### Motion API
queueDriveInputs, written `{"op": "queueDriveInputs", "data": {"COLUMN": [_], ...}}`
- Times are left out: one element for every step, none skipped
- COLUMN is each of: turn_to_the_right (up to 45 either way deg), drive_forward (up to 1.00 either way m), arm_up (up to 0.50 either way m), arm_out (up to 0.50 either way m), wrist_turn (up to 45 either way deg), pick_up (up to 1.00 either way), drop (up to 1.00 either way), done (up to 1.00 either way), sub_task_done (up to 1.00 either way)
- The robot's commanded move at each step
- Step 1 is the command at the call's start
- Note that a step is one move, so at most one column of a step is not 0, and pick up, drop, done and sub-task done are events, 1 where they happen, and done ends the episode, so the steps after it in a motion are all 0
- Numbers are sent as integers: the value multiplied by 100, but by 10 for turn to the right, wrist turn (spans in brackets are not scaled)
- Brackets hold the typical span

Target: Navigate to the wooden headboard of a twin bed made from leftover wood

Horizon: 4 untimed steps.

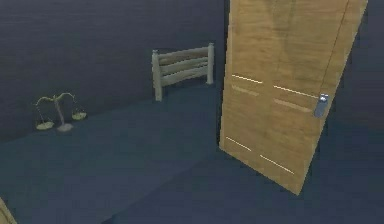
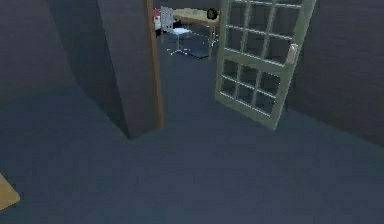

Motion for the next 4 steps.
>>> {"op": "queueDriveInputs", "data": {"turn_to_the_right": [0,-180,0,-30], "drive_forward": [20,0,100,0], "arm_up": [0,0,0,0], "arm_out": [0,0,0,0], "wrist_turn": [0,0,0,0], "pick_up": [0,0,0,0], "drop": [0,0,0,0], "done": [0,0,0,0], "sub_task_done": [0,0,0,0]}}
